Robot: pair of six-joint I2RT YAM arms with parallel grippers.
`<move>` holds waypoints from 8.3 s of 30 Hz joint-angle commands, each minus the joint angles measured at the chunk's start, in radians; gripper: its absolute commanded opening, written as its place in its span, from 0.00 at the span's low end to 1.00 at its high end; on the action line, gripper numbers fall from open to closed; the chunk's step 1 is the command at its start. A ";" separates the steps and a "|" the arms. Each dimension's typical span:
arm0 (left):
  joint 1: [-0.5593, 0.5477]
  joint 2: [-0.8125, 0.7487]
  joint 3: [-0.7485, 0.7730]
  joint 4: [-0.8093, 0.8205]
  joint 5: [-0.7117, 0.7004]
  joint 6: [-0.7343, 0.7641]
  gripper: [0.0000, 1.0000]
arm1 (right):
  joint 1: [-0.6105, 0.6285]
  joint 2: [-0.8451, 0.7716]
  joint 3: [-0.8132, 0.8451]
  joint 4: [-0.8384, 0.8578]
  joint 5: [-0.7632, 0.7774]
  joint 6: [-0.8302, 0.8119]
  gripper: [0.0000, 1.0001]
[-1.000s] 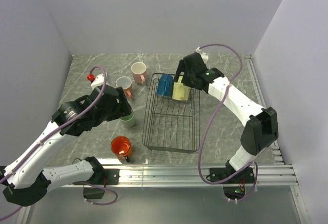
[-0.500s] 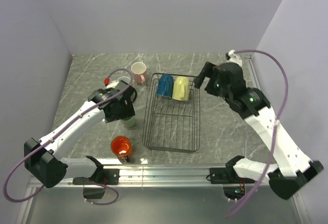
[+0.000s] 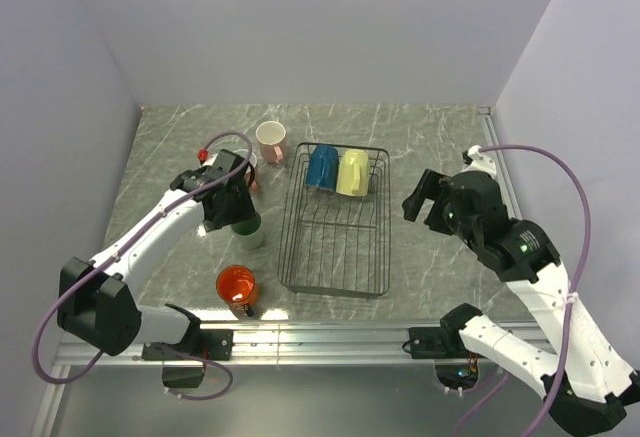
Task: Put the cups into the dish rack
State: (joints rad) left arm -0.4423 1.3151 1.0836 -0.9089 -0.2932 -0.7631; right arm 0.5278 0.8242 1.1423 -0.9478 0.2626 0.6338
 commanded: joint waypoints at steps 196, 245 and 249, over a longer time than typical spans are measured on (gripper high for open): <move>0.031 -0.249 0.228 -0.097 0.238 -0.024 0.53 | 0.225 0.558 0.048 0.143 0.242 -0.011 0.98; 0.297 0.630 0.568 0.136 0.183 0.298 0.36 | 0.225 -0.325 -0.029 -0.367 0.283 0.342 1.00; 0.297 0.661 0.572 0.140 0.186 0.294 0.30 | 0.227 -0.338 -0.027 -0.385 0.283 0.353 1.00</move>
State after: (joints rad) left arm -0.1497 1.9697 1.6169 -0.7963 -0.1104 -0.4828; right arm 0.7547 0.4961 1.0828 -1.3006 0.5087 0.9497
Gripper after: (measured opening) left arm 0.316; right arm 0.994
